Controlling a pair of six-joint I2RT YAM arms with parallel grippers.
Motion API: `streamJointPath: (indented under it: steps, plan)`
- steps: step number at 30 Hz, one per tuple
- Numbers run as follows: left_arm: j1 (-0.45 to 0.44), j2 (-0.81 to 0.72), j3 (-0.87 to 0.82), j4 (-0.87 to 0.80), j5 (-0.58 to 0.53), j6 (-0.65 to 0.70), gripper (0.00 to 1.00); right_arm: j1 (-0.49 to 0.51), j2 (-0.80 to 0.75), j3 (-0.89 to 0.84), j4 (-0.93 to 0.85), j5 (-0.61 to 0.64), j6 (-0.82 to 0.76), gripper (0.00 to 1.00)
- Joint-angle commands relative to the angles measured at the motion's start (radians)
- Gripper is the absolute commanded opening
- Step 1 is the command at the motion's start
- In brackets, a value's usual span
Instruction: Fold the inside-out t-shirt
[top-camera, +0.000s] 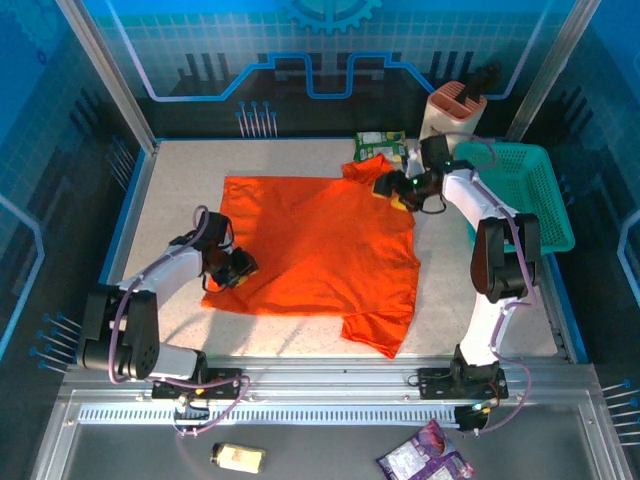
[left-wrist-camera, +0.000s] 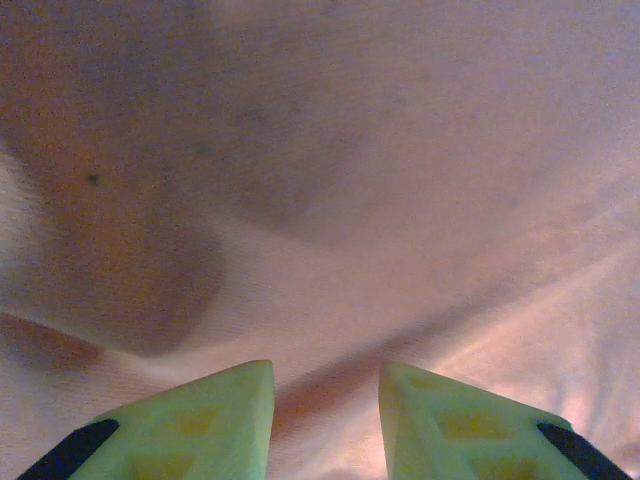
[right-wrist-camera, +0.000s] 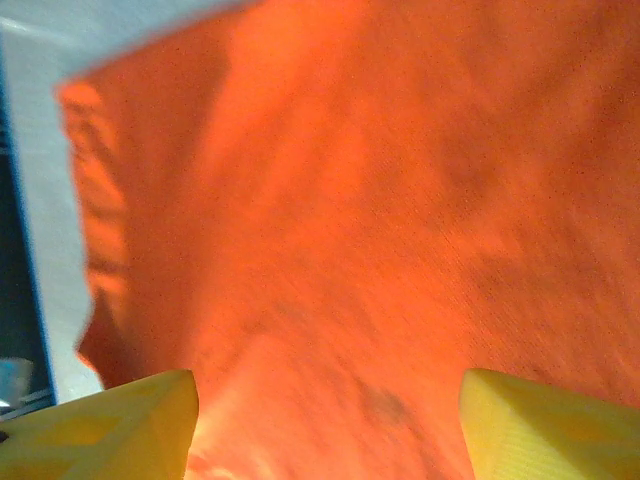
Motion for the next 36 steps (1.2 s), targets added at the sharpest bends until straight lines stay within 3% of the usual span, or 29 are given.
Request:
streamJointPath:
  steps: [1, 10, 18, 25, 36]
  plan:
    - [0.026, 0.025, 0.01, -0.055, -0.036, 0.026, 0.34, -0.016, -0.014, -0.107, -0.025, 0.022, -0.048, 0.7]
    - [0.035, -0.035, -0.026, -0.044, -0.019, 0.003, 0.34, -0.115, 0.047, -0.235, 0.073, 0.086, 0.019, 0.7]
    - [0.035, -0.093, -0.039, -0.088, -0.077, -0.038, 0.34, -0.129, 0.033, -0.158, -0.014, 0.135, -0.046, 0.69]
    - [0.038, -0.124, -0.064, -0.122, -0.144, -0.078, 0.34, -0.118, -0.14, -0.216, -0.103, 0.08, -0.064, 0.69]
    - [0.049, -0.19, -0.086, -0.098, -0.141, -0.087, 0.33, -0.083, -0.476, -0.63, -0.057, -0.085, 0.098, 0.7]
